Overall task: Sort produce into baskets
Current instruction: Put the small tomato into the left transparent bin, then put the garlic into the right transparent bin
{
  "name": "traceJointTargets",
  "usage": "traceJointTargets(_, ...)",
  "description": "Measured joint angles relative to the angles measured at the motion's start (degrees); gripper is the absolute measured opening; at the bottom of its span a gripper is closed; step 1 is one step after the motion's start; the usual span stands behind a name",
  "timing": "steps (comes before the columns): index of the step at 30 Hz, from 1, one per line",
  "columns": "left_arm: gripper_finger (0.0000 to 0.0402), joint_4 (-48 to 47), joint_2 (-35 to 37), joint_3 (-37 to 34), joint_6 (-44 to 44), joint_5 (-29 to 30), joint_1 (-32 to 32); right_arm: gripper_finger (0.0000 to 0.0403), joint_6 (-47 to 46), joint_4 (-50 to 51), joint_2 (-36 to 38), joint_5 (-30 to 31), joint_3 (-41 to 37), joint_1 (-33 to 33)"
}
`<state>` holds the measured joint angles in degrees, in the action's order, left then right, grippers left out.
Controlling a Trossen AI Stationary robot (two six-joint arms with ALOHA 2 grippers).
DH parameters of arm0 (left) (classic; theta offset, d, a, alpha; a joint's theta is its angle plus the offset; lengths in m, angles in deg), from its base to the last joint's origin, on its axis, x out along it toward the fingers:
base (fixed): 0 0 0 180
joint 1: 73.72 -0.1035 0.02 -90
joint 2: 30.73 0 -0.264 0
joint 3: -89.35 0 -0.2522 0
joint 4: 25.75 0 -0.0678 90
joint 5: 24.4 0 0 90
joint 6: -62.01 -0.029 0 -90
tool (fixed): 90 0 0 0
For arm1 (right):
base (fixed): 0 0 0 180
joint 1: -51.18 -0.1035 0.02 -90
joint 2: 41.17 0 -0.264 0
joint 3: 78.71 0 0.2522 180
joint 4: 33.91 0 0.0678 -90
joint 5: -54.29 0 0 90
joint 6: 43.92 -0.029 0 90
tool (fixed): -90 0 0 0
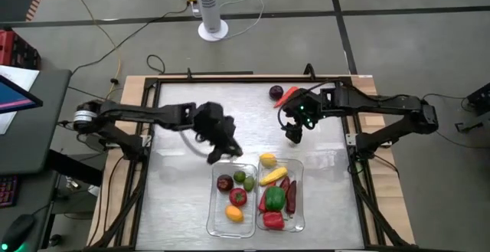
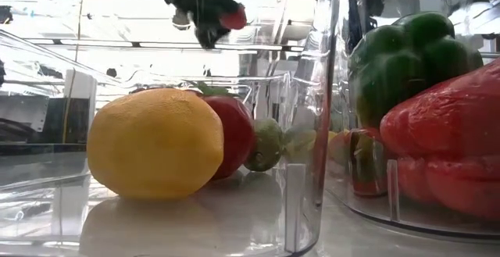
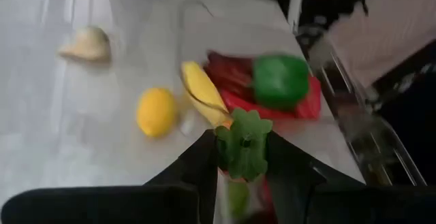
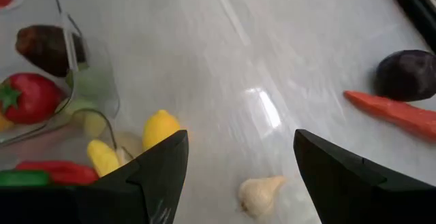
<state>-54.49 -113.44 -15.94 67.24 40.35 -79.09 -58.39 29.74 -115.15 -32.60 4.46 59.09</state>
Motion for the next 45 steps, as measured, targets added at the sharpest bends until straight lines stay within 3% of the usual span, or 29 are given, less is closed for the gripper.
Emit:
traceJointTargets(6, 0.0092, -4.0, 1.4, 0.0, 4.4, 11.3, 10.5, 0.0293, 0.0, -0.4, -1.7, -0.1, 0.0, 0.6)
traceJointTargets(11, 0.0144, -3.8, -0.9, 0.0, 6.6, 18.0, 16.9, 0.0311, 0.9, 5.0, -6.4, -1.2, 0.0, -1.0)
traceJointTargets(16, 0.0217, -4.4, -1.9, -0.1, 11.4, 18.2, 18.2, 0.0340, -0.3, 11.6, -10.6, -1.8, 0.0, -1.6)
traceJointTargets(20, 0.0250, -4.3, -0.8, -0.1, 16.3, 19.8, 17.9, 0.0355, -0.5, 13.1, -11.5, -2.9, 0.0, -1.5)
traceJointTargets(29, 0.0239, 1.1, 5.7, -0.1, 19.3, 34.8, 17.7, 0.0335, -5.2, 10.9, -11.6, -6.6, -10.9, 3.8)
traceJointTargets(35, 0.0234, 6.1, 9.4, -0.1, 17.5, 39.9, 17.6, 0.0328, -8.9, 1.0, -11.6, -3.6, -16.9, 4.7)
traceJointTargets(45, 0.0233, 5.5, 16.4, -0.1, 13.9, 46.6, 17.6, 0.0327, -8.5, -4.4, -11.6, -3.3, -17.3, 4.7)
